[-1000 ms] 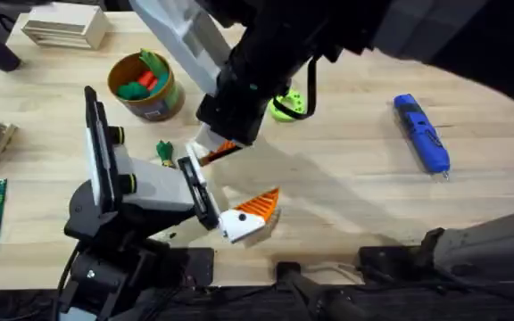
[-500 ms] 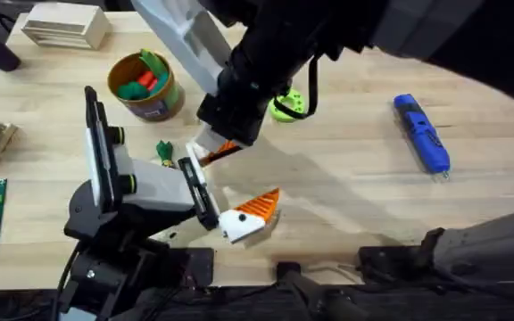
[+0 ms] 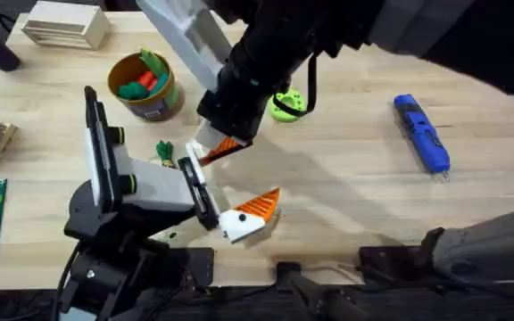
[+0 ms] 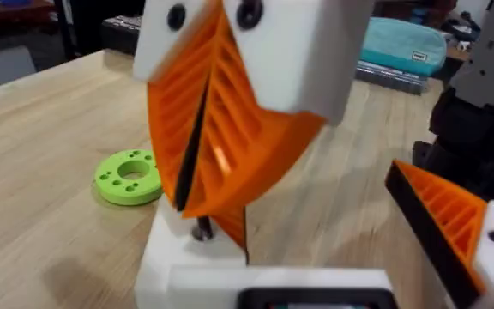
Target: Pick up the gripper from the table and insert it into the empty holder that is missing its gripper. Then pick up a screw, insert it into the mounting hole, and use the screwdriver to tighten it. Finally, clean up the table by picking up the vegetable and placing it into the bucket.
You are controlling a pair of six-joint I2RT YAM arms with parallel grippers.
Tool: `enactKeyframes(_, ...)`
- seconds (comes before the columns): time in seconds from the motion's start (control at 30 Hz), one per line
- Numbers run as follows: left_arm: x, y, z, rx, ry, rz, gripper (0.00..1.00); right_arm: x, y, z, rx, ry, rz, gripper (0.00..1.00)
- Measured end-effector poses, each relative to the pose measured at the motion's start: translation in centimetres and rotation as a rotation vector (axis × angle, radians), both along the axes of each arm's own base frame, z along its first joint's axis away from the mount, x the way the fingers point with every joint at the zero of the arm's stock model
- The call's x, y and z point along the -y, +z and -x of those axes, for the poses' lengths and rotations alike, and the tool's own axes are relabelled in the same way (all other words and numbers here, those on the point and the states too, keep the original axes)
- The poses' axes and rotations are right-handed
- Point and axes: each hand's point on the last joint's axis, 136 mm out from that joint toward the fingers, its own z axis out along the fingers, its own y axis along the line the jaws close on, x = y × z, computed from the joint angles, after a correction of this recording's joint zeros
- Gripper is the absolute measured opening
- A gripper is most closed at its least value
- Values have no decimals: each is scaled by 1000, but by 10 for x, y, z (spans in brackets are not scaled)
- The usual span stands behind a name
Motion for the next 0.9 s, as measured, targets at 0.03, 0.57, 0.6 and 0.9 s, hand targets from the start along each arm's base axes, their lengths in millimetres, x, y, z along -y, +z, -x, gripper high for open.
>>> enactKeyframes(0.03, 0, 0, 0, 0, 0, 0, 987, 0, 0, 0, 0, 0, 0, 7)
enactKeyframes(0.57, 0, 0, 0, 7, 0, -3, 987, 7, 18, -10, 11, -32, -17, 7)
enactKeyframes(0.6, 0, 0, 0, 7, 0, -3, 987, 7, 18, -10, 11, -35, -18, 7)
enactKeyframes(0.9, 0, 0, 0, 7, 0, -3, 987, 6, 18, -9, -2, -52, -17, 7)
